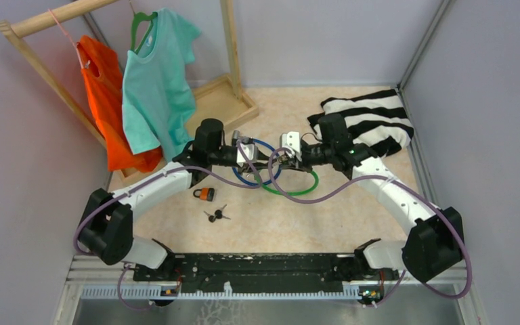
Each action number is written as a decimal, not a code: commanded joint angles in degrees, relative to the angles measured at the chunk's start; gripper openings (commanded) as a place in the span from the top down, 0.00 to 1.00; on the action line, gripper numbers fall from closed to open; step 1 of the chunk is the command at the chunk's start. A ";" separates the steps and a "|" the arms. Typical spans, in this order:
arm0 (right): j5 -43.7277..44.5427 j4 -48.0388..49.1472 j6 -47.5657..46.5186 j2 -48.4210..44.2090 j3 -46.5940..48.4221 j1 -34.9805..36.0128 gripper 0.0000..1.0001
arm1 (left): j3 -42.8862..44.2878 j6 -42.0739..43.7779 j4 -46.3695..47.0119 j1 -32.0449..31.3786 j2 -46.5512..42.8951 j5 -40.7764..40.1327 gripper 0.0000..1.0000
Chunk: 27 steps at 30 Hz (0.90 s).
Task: Lock with the key
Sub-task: Lock the lock.
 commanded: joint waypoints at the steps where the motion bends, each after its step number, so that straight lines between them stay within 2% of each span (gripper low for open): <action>1: -7.23 6.77 -1.56 -2.39 -1.03 2.09 1.00 | -2.65 0.67 -5.72 -2.15 -0.05 4.18 0.86; 13: -8.02 6.56 -1.81 -3.62 -2.75 2.09 1.00 | -0.62 -1.81 -5.49 -2.15 -0.14 3.57 0.58; 22: -8.15 6.80 -1.24 -3.94 -3.69 2.09 1.00 | 1.87 -4.82 -5.05 -2.15 1.07 2.90 0.54; 27: -7.84 6.85 -1.19 -4.15 -4.53 2.13 1.00 | 2.05 -6.27 -4.75 -2.10 -0.16 0.55 0.46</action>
